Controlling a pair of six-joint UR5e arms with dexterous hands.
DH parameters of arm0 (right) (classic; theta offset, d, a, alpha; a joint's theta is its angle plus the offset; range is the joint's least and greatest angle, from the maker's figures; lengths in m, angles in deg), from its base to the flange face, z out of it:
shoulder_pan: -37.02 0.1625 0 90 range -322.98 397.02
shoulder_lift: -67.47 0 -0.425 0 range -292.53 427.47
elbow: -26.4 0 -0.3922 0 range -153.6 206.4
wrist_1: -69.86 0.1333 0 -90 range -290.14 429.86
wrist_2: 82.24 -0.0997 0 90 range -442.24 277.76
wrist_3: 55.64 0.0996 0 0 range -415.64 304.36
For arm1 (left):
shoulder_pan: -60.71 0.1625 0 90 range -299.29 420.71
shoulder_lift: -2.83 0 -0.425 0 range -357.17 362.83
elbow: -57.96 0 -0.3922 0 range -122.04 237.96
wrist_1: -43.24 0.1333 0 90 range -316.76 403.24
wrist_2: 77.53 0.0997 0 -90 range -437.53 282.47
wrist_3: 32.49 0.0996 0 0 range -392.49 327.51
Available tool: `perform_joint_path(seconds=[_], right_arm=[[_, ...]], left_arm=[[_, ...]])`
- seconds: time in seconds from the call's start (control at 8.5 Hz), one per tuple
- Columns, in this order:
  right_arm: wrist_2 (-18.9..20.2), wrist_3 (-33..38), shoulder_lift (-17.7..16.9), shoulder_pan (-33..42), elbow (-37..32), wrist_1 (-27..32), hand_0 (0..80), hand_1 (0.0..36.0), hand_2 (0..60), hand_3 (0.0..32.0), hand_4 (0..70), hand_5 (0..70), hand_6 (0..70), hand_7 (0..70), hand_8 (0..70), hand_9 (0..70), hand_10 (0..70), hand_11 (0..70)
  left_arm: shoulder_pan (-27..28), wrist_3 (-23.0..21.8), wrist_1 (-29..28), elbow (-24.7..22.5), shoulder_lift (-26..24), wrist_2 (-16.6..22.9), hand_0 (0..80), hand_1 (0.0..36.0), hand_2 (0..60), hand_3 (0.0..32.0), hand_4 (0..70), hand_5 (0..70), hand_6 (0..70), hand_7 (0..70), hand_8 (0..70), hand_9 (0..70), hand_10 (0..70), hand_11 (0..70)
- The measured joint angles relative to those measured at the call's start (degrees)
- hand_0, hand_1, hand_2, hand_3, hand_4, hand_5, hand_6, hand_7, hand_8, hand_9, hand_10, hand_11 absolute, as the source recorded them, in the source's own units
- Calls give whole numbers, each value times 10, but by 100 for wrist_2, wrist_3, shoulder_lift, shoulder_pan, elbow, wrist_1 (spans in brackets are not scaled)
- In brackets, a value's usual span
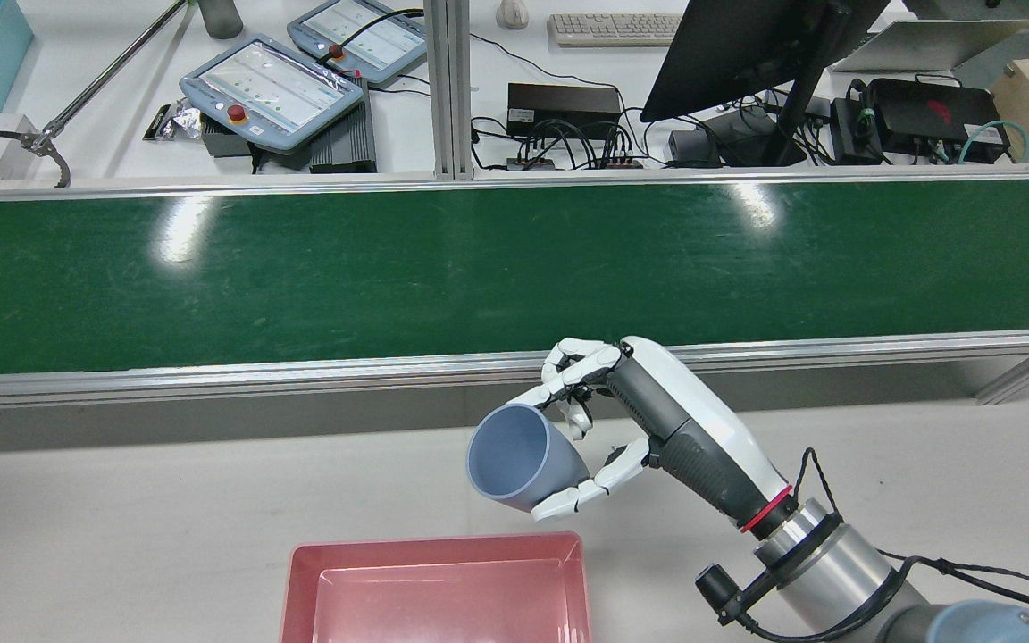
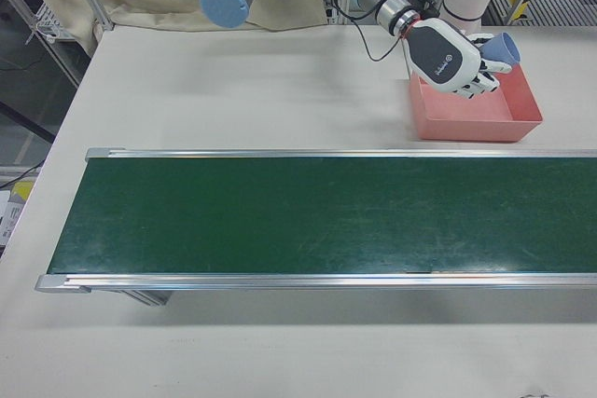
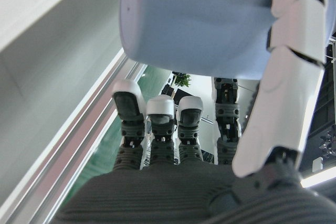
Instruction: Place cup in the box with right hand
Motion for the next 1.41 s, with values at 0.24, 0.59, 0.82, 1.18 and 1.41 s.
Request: perform_joint_path(seconds=[0.24,0.59,0.82,1.18,1.41], right_arm=[[-171,-448,23,-429,-81,326,651,185,0,0,355,75,61,200,111,167,2,23],[-213,-471,4,-674,-625,1155,545,103,0,0,350,55,72,273,147,233,9,24],[-209,-241,-7,-695,-1117,1783,519,109,46,0,320,51,72,282,150,239,3,14],[-176,37,-116,-630,-919,1891,539,162,91,0,378,60,82,317,165,263,7,22],[-132,72,-490,-311,-153,1838,545,172,134,0,472,61,87,333,171,272,24,46]], left_arm=[[0,0,0,0,0,0,0,0,0,0,0,0,0,0,0,0,0,0],[0,0,0,1,0,0,0,0,0,0,0,0,0,0,0,0,0,0],[3,0,0,1,0,0,0,0,0,0,0,0,0,0,0,0,0,0],[1,0,0,1,0,0,0,0,0,0,0,0,0,0,0,0,0,0],[0,0,0,0,0,0,0,0,0,0,0,0,0,0,0,0,0,0]])
